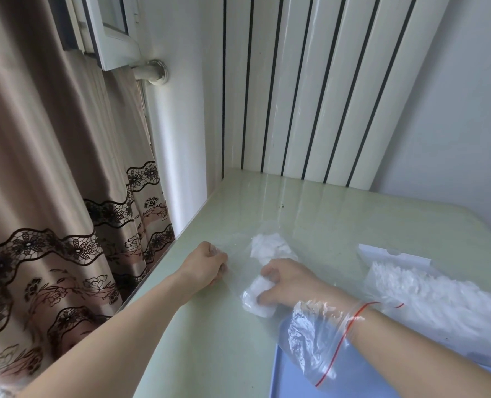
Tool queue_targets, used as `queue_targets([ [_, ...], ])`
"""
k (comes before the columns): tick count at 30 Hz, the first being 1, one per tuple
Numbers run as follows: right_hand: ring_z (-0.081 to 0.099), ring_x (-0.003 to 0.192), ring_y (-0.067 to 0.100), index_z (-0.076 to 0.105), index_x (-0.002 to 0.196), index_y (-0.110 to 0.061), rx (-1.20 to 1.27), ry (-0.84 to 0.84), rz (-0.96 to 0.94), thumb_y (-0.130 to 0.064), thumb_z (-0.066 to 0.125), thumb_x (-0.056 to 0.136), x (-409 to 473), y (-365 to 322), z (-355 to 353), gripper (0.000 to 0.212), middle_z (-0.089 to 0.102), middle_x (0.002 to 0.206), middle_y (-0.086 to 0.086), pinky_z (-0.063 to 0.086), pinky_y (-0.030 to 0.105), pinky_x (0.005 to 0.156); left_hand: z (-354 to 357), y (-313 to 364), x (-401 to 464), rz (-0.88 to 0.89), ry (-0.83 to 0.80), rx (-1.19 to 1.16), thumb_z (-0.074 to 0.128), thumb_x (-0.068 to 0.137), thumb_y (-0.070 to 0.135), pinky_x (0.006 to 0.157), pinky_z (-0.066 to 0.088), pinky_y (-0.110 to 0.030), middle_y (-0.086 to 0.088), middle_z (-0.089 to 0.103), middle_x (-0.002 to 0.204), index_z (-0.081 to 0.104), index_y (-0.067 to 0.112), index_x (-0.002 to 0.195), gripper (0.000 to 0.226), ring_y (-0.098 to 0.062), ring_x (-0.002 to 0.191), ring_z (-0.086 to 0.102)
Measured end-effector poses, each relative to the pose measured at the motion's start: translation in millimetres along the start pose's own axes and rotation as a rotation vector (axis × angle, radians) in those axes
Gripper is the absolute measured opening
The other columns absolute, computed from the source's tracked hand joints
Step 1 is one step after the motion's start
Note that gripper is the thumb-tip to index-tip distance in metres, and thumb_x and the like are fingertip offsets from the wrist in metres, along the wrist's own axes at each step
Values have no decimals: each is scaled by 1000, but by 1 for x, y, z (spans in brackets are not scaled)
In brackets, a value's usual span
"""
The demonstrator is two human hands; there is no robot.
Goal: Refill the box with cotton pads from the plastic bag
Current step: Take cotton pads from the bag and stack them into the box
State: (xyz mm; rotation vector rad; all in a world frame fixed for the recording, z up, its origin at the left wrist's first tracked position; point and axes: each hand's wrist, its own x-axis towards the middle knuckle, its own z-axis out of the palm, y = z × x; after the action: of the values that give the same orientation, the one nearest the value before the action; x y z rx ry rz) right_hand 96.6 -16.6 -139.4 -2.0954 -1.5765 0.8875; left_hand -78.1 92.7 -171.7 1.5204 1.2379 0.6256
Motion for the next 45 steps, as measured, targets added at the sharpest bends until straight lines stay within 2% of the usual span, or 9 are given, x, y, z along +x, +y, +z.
queue_targets([
  [2,56,69,2,65,85,-13,-27,-12,16,-22,84,71,3,4,2,25,55,82,-1,32,14,48,0,0,-1,-7,-4,-10,55,92,17,51,38,-25,-4,63,72,51,8,98,11,-20,57,46],
  [5,35,32,-2,38,52,-19,-11,-60,59,-17,83,73,7,1,0,49,35,55,-9,22,11,34,0,1,-3,-9,-5,-10,55,92,17,50,38,-25,-4,63,72,52,7,100,13,-20,57,46],
  [10,43,60,7,41,63,-23,18,-24,14,-20,76,79,11,2,-5,39,44,70,-8,31,18,51,-1,2,-4,-15,3,-13,55,92,16,49,39,-24,-3,64,72,52,6,102,15,-19,57,48],
  [14,61,69,26,66,81,-5,731,137,99,3,69,85,12,1,6,10,64,86,17,48,34,61,-2,2,-6,-16,-3,-35,57,90,16,51,39,-25,-2,67,73,54,8,97,11,-19,57,48],
  [18,62,70,23,73,98,1,1108,286,155,10,65,83,18,8,16,19,70,92,19,45,22,48,-5,5,-15,-20,-92,-51,59,88,13,52,39,-24,-3,74,75,54,12,87,6,-17,54,44],
  [33,55,33,12,64,89,3,1094,440,191,8,69,84,26,2,9,9,59,60,12,43,17,34,-10,15,-26,-11,-236,13,60,87,14,53,38,-23,-14,76,89,50,17,75,15,-15,58,42],
  [36,69,62,21,60,79,-19,1017,417,198,4,74,82,32,0,12,27,64,75,5,62,42,64,-9,15,-26,-10,-244,6,59,87,13,53,37,-22,-16,76,89,49,17,75,16,-15,58,40],
  [40,69,84,37,66,81,-18,985,332,208,-5,79,79,44,6,15,18,72,95,24,50,67,83,-9,16,-25,-8,-242,1,59,85,12,52,37,-22,-16,76,86,47,17,73,18,-16,59,40],
  [45,67,58,28,64,101,-6,1050,300,216,-13,80,79,43,5,11,28,70,72,17,58,42,63,-8,13,-22,-14,-225,0,61,84,12,51,37,-22,-21,74,92,48,17,73,17,-15,55,41],
])
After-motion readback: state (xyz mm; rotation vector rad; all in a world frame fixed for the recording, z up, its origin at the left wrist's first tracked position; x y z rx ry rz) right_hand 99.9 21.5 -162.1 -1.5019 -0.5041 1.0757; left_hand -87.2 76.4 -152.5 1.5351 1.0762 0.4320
